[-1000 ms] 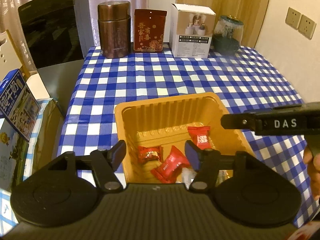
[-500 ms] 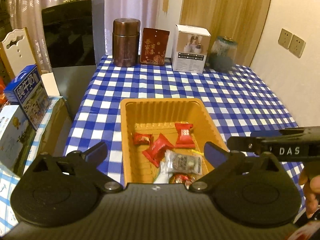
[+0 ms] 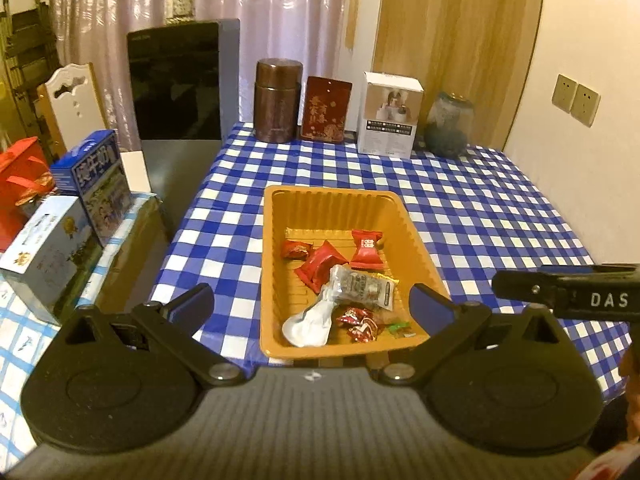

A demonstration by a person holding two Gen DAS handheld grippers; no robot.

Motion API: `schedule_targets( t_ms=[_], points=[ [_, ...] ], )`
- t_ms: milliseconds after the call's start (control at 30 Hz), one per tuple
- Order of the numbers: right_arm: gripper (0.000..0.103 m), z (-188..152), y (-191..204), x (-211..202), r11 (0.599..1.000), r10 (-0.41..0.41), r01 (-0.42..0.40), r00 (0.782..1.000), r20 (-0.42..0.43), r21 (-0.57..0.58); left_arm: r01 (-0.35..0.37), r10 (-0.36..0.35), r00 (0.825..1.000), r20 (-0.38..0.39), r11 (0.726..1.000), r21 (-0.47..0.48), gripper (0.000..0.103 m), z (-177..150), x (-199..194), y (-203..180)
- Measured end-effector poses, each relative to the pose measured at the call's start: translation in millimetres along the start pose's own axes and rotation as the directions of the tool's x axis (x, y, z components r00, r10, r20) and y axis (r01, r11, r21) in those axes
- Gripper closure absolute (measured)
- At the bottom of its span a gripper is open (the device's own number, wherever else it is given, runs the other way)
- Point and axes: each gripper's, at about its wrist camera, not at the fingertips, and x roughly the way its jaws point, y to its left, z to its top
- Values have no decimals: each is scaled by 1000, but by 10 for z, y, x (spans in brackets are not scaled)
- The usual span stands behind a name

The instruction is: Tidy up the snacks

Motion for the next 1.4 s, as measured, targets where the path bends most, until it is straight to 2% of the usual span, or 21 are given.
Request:
schedule_targets(
  t_ms=[300, 467, 633, 800, 1400],
  points=[
    [29, -325, 72, -430, 1000, 1, -1, 999, 34, -3, -17, 17, 1000, -1, 1000, -21, 0, -287, -375, -103],
    [29, -492, 131, -621, 999, -24, 25, 999, 36, -34, -37, 37, 999, -10, 999, -11, 0, -415, -551, -161],
    [29, -684, 120, -815, 999, -43, 44, 998, 39, -21, -27, 26, 1000, -16, 999, -24, 0, -520, -711, -215],
    [29, -807, 120, -1001, 999, -46, 46, 997, 67, -8, -41, 41, 999, 9, 999, 17, 0, -596, -903, -369],
    [29, -1027, 188, -1299, 994, -84, 91, 991, 107, -57, -25, 25, 1000, -1, 999, 44, 0, -796, -1072, -500]
  ],
)
